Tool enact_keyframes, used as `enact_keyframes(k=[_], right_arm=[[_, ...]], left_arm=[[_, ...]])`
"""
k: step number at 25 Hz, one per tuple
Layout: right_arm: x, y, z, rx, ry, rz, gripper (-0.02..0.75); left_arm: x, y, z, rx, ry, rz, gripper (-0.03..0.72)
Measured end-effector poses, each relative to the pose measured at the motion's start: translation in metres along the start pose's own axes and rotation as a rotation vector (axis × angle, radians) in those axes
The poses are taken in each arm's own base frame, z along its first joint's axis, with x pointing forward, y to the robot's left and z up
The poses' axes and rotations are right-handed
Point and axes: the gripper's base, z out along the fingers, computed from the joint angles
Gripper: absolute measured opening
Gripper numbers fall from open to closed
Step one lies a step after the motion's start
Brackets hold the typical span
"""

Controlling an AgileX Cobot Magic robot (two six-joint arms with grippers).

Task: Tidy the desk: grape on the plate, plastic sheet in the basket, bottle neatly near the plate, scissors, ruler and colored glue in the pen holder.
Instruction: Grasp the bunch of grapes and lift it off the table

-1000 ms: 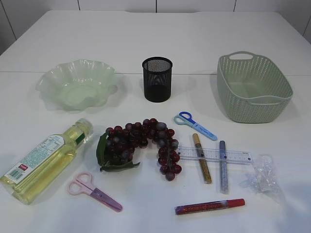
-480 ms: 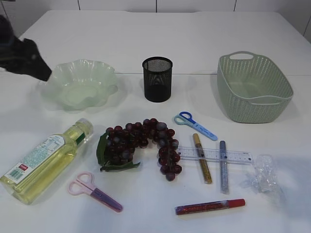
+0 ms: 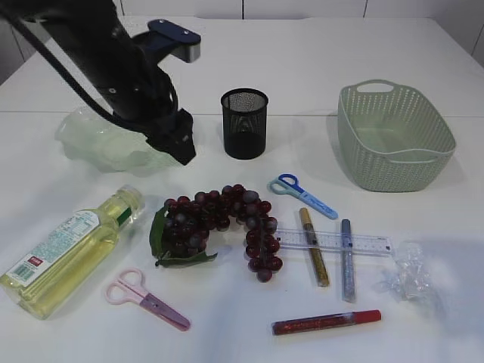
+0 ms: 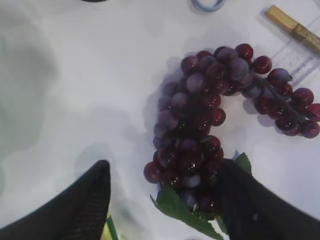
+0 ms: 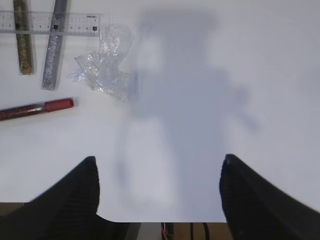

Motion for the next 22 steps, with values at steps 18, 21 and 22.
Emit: enact_keyframes(k=[18, 21, 22], right_arm=[[0.000, -0.001, 0.003, 0.009, 0.033, -0.003, 0.583], [0.000, -0.001, 0.003, 0.009, 0.035, -0.003, 0.583], [0.000, -0.001, 0.003, 0.009, 0.035, -0.003, 0.583]], left_arm=[[0.009, -0.022, 0.099, 0.036, 0.181, 0.088, 0.626], [0.009, -0.022, 0.104, 0.030, 0.178, 0.089, 0.626], [0.009, -0.022, 0.106, 0.029, 0.175, 0.089, 0.626]])
